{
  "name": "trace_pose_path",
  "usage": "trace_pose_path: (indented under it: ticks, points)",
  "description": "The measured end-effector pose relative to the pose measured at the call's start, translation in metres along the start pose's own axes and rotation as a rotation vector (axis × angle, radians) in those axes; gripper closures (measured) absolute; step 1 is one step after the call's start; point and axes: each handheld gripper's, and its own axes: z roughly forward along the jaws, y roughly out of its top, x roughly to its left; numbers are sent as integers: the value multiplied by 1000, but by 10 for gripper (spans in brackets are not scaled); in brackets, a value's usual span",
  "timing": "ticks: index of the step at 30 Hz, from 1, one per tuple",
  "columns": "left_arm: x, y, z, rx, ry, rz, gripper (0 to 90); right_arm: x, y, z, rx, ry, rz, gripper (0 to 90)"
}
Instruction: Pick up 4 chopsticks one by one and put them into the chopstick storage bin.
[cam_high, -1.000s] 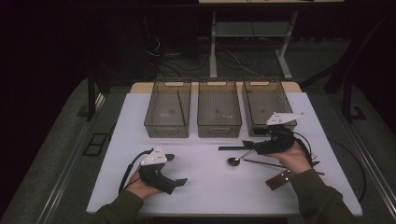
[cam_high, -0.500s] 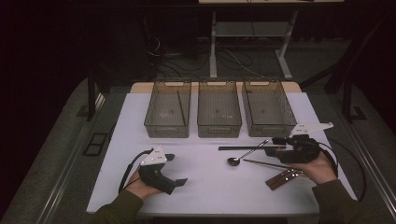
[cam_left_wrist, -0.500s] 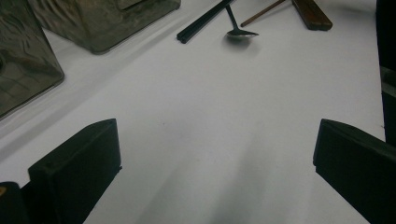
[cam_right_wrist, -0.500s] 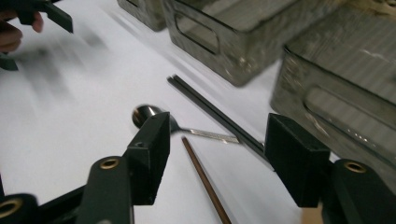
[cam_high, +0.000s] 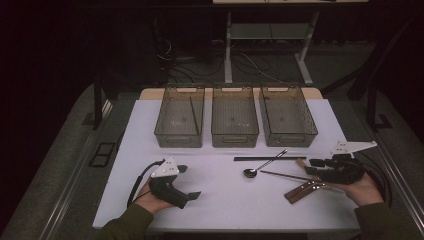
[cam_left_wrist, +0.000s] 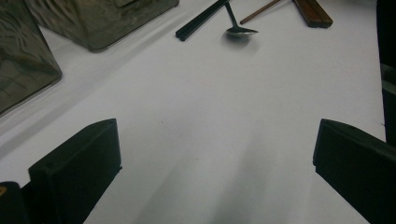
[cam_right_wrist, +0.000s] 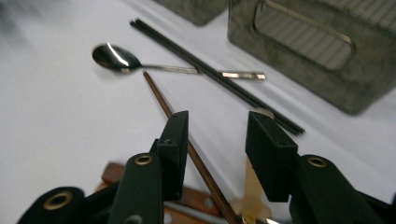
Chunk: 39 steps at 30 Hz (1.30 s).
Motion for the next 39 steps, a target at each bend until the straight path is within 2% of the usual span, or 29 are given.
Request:
trace_pose_path:
  ticks: [5, 11, 17, 29, 39]
  points:
    - [0, 0, 0, 4, -2, 5, 0, -5, -12, -3, 35, -17, -9, 647]
    - [0, 0, 1, 11, -3, 4, 0, -15, -25, -8, 72, -32, 11, 678]
    - [-1, 0, 2, 11, -2, 5, 1, -20, -36, -9, 98, -24, 24, 724]
    - [-1, 0, 2, 16, -4, 9, 4, -20, -39, -5, 139, -2, 0, 777]
    - [-1, 0, 3, 18, -5, 8, 4, -22, -42, -4, 152, 21, -13, 780]
